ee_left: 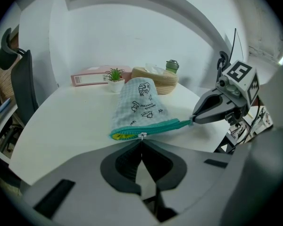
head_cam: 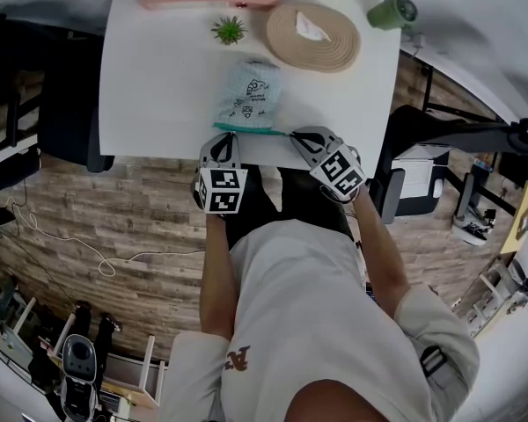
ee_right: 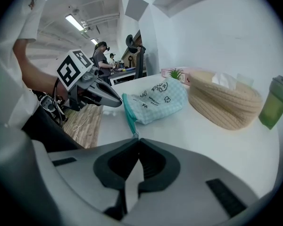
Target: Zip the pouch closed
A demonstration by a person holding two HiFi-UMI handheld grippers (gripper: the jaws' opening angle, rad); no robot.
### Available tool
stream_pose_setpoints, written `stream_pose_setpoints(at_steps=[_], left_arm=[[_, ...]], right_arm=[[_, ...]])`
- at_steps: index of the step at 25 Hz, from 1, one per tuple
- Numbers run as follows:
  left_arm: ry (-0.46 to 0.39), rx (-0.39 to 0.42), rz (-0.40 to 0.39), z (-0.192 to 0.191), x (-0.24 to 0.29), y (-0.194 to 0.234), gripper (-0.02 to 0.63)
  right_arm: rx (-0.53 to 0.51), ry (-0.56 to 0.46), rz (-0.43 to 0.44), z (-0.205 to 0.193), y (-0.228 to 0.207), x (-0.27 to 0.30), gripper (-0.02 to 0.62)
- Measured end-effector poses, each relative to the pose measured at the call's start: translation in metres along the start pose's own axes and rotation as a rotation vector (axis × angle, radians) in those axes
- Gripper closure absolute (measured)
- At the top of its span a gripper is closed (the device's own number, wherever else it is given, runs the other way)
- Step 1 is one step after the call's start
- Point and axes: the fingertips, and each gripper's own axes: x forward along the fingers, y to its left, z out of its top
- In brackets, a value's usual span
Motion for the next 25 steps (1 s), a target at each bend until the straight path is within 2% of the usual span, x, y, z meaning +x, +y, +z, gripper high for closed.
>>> stream_pose_setpoints(at_steps=[15,25], left_arm=[[0.002,0.006,0.003,0.0,-0.001,0.02,0.609],[0.005,0.045,-0.014,-0.003,0.006,0.025,0.609]], right_arm=[[0.016,0.015,-0.037,-0.003,-0.006,-0.002,0.594],[0.031,0.019,-0.089,-0.004,-0.01,-0.001,0.592]])
